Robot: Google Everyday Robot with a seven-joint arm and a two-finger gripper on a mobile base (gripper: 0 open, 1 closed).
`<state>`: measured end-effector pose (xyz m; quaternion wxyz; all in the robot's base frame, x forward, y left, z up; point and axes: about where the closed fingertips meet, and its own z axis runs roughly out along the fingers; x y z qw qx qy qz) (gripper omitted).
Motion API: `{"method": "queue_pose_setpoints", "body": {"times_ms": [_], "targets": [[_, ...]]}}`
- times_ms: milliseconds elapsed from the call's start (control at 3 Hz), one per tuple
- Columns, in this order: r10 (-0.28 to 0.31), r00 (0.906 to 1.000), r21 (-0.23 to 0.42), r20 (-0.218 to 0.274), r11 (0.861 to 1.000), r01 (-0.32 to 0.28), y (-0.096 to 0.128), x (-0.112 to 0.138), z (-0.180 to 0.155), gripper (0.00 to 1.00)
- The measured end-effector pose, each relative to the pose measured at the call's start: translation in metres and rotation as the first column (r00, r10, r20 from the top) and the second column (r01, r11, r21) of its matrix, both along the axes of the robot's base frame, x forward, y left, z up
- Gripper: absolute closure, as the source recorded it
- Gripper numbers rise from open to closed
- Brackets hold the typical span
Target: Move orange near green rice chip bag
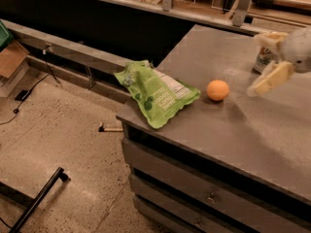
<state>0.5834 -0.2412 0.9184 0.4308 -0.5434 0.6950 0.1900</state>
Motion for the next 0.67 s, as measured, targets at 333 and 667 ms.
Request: {"method": "queue_pose_setpoints", "body": {"times_ms": [333,667], "targets": [[-0.018,0.9958,0.018,0.09,1.0,0.017,-0.0433,-0.0215,0.0236,0.0],[-0.023,0.9944,0.017,0.103,1.0,0.021,-0.0489,-0.0238,0.0268,0.0]]}}
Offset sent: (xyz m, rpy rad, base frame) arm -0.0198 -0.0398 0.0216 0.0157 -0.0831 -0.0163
